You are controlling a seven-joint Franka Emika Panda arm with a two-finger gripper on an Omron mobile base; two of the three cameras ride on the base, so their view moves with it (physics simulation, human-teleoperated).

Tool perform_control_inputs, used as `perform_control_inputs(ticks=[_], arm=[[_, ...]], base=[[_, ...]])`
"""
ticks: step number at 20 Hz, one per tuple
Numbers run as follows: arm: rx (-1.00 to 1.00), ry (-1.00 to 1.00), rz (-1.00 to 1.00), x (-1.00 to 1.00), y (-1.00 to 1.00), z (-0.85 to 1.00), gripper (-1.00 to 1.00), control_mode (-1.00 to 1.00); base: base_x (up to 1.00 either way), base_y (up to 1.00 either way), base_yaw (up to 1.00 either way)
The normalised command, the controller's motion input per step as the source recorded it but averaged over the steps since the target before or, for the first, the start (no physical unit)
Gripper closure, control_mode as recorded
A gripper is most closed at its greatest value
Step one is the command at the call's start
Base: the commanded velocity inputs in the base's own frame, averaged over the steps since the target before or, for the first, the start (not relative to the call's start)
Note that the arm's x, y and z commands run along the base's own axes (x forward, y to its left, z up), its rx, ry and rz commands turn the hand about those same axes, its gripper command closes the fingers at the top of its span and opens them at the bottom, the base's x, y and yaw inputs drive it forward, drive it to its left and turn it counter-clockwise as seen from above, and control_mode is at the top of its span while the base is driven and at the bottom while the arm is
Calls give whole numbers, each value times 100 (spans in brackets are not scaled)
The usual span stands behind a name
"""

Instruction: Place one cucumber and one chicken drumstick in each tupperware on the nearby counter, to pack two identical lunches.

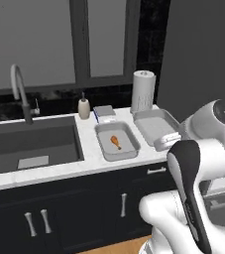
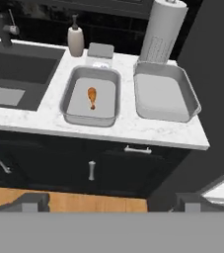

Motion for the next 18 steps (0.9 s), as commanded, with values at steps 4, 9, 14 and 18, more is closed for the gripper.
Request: perform_control_inputs(ticks=[4, 9, 14, 18], arm=[[0, 0, 0, 0, 0, 0, -100, 100], [0, 0, 0, 0, 0, 0, -100, 100], [0, 0, 0, 0, 0, 0, -100, 100], [0, 0, 0, 0, 0, 0, -100, 100]], base=[[-94, -67, -19], [-47, -100, -13], [-7, -100, -6], [24, -86, -1]])
